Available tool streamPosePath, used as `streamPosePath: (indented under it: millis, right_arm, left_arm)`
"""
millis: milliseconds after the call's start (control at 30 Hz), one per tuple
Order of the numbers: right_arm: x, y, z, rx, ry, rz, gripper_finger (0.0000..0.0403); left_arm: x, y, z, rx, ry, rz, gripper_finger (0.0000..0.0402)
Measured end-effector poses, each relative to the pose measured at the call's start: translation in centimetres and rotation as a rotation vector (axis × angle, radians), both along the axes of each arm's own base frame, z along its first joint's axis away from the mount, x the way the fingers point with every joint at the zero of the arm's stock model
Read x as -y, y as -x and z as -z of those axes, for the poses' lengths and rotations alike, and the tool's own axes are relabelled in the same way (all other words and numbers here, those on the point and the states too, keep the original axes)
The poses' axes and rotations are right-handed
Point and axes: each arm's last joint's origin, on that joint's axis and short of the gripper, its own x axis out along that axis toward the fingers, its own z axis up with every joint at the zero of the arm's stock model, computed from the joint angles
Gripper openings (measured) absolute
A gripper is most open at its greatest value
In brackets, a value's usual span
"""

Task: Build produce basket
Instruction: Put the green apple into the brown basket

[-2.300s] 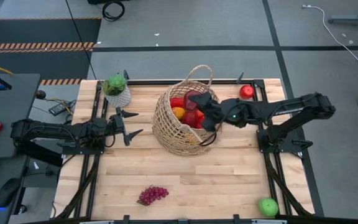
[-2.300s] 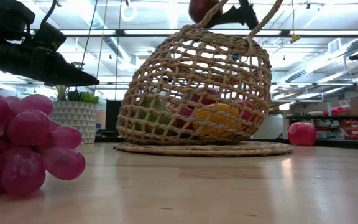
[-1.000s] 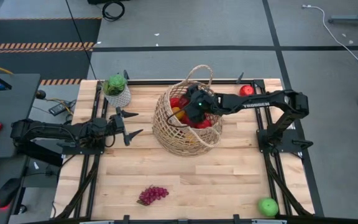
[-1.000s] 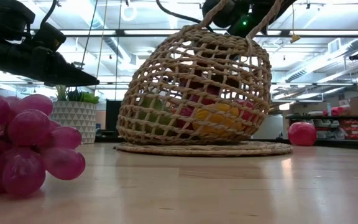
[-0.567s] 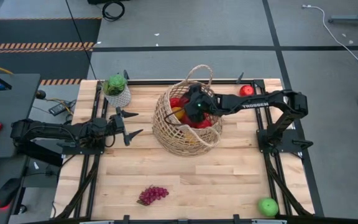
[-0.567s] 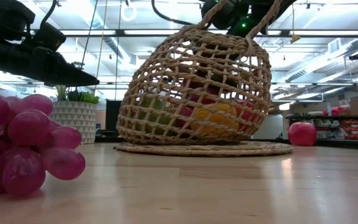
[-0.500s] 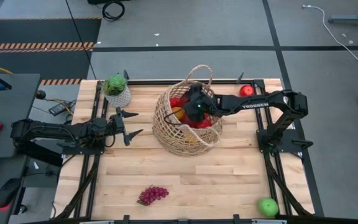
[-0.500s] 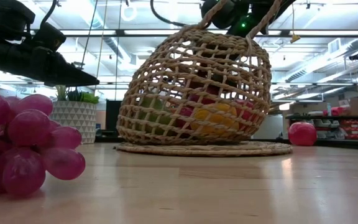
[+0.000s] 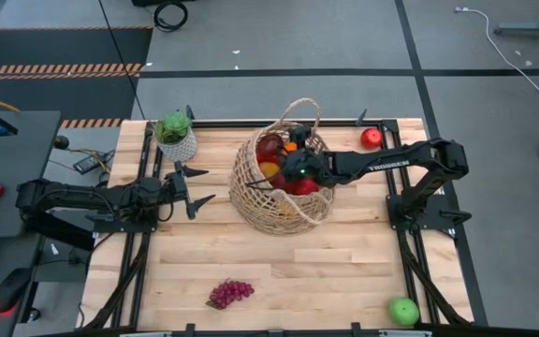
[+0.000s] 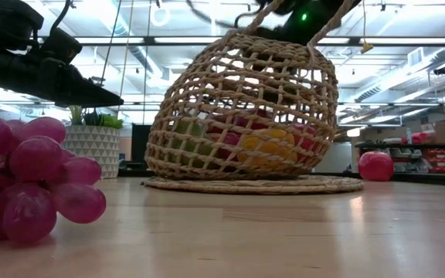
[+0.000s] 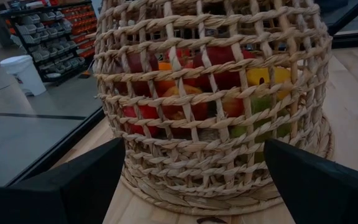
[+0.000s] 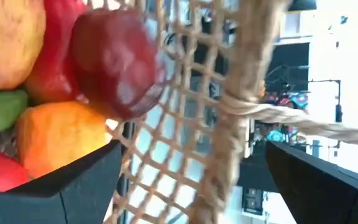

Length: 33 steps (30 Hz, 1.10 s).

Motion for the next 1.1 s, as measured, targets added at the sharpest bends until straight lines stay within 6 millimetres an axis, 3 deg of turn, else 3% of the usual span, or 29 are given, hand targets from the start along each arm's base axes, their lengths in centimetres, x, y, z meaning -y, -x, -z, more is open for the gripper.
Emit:
streamPosePath:
  millis: [200, 367, 467, 600, 767, 900, 1000, 1100]
  right_arm:
    - [-0.3, 1.9, -4.6, 0.213, 0.018, -0.003, 0.0398]
    - [-1.3, 4.7, -8.7, 0.452, -0.035, -0.006, 0.0397]
    - [-2.6, 6.6, -10.9, 0.623, -0.142, -0.082, 0.0397]
    - [-4.7, 9.4, -13.5, 0.811, -0.394, -0.327, 0.0397]
    - [-6.7, 12.2, -15.2, 0.894, -0.734, -0.605, 0.0397]
    - [-8.4, 13.7, -15.7, 0.861, -1.016, -0.794, 0.0397]
    - [-9.6, 14.1, -15.5, 0.798, -1.182, -0.845, 0.0397]
    - [-10.7, 14.1, -14.7, 0.738, -1.31, -0.788, 0.0397]
  left_arm:
    - [0.0, 0.0, 0.0, 0.0, 0.0, 0.0, 0.039]
    - [0.0, 0.0, 0.0, 0.0, 0.0, 0.0, 0.039]
    - [0.0, 0.0, 0.0, 0.0, 0.0, 0.0, 0.039]
    - [0.0, 0.0, 0.0, 0.0, 0.0, 0.0, 0.039]
    - [0.0, 0.0, 0.0, 0.001, 0.0, 0.0, 0.039]
    - [0.0, 0.0, 0.0, 0.0, 0.0, 0.0, 0.039]
    - [0.0, 0.0, 0.0, 0.0, 0.0, 0.0, 0.039]
    - [0.0, 0.0, 0.0, 0.0, 0.0, 0.0, 0.039]
